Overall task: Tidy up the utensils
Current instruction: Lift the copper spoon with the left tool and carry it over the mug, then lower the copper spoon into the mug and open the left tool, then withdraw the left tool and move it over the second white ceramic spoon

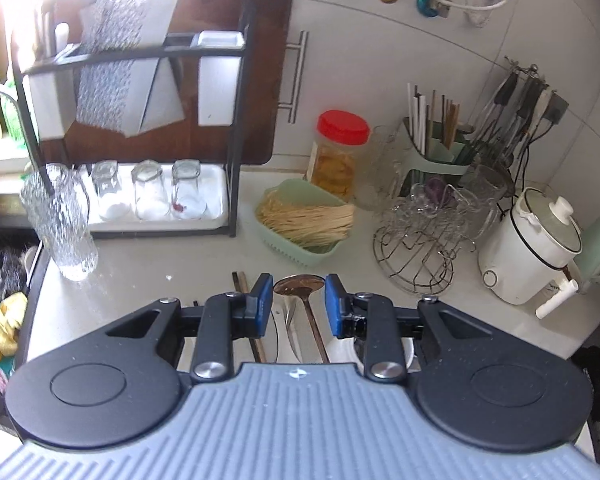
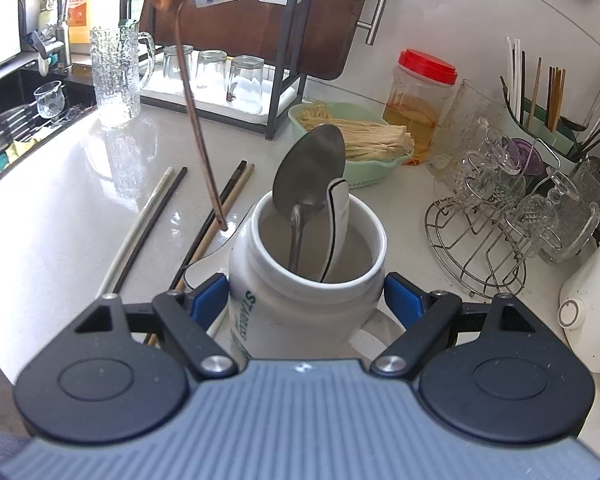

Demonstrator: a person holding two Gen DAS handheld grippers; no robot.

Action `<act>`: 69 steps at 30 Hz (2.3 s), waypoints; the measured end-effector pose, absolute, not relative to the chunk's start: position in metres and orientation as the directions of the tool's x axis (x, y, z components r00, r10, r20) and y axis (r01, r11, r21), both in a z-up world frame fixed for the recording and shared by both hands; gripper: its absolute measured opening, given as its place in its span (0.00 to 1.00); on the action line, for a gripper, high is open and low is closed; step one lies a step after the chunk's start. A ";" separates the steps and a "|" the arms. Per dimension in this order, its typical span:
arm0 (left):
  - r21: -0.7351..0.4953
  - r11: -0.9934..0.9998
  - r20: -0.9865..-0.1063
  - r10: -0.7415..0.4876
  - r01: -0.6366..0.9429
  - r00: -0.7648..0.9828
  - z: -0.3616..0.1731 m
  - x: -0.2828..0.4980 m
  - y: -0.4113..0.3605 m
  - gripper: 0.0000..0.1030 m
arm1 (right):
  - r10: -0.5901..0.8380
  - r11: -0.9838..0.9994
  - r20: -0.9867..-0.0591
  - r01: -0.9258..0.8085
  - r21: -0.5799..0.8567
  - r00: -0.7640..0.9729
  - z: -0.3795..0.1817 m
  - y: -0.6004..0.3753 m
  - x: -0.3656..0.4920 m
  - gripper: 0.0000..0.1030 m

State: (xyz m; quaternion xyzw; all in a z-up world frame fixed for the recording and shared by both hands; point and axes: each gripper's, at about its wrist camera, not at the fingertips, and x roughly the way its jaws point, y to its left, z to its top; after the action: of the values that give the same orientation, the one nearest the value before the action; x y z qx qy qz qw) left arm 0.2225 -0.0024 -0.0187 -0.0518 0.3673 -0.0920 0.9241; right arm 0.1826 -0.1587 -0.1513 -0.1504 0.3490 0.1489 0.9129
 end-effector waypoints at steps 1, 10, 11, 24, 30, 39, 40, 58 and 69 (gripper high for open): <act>-0.155 0.978 -0.668 -0.206 0.137 0.715 -0.015 0.223 -0.005 0.31 | 0.167 0.910 -0.682 -0.377 -0.170 0.712 -0.151 -0.159 0.183 0.85; -0.122 0.975 -0.643 -0.221 0.187 0.733 0.022 0.217 -0.022 0.31 | 0.179 0.908 -0.681 -0.385 -0.163 0.710 -0.151 -0.160 0.183 0.84; -0.120 0.974 -0.640 -0.223 0.191 0.735 0.025 0.216 -0.023 0.31 | 0.180 0.908 -0.682 -0.386 -0.161 0.709 -0.151 -0.160 0.183 0.84; -0.110 0.968 -0.657 -0.242 0.226 0.714 0.038 0.221 -0.043 0.31 | 0.193 0.910 -0.673 -0.387 -0.150 0.714 -0.152 -0.161 0.182 0.84; -0.100 0.962 -0.696 -0.250 0.254 0.673 0.022 0.231 -0.062 0.31 | 0.200 0.910 -0.666 -0.387 -0.145 0.719 -0.153 -0.162 0.182 0.84; -0.103 0.953 -0.777 -0.255 0.284 0.575 0.005 0.248 -0.085 0.31 | 0.215 0.910 -0.657 -0.393 -0.134 0.723 -0.154 -0.165 0.180 0.84; -0.096 0.954 -0.790 -0.247 0.285 0.561 0.003 0.251 -0.088 0.31 | 0.217 0.910 -0.656 -0.393 -0.132 0.723 -0.154 -0.165 0.181 0.84; -0.133 0.947 -0.903 -0.237 0.291 0.359 -0.037 0.286 -0.113 0.11 | 0.238 0.912 -0.649 -0.395 -0.106 0.722 -0.155 -0.168 0.180 0.84; -0.158 0.953 -0.886 -0.252 0.257 0.389 -0.032 0.279 -0.104 0.11 | 0.247 0.911 -0.648 -0.400 -0.097 0.720 -0.155 -0.170 0.180 0.83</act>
State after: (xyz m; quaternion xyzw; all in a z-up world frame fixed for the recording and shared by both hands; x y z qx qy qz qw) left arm 0.2789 -0.1042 -0.0320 0.0025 0.5312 -0.1525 0.8334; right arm 0.1798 -0.1702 -0.1546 -0.1157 0.3301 0.1757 0.9202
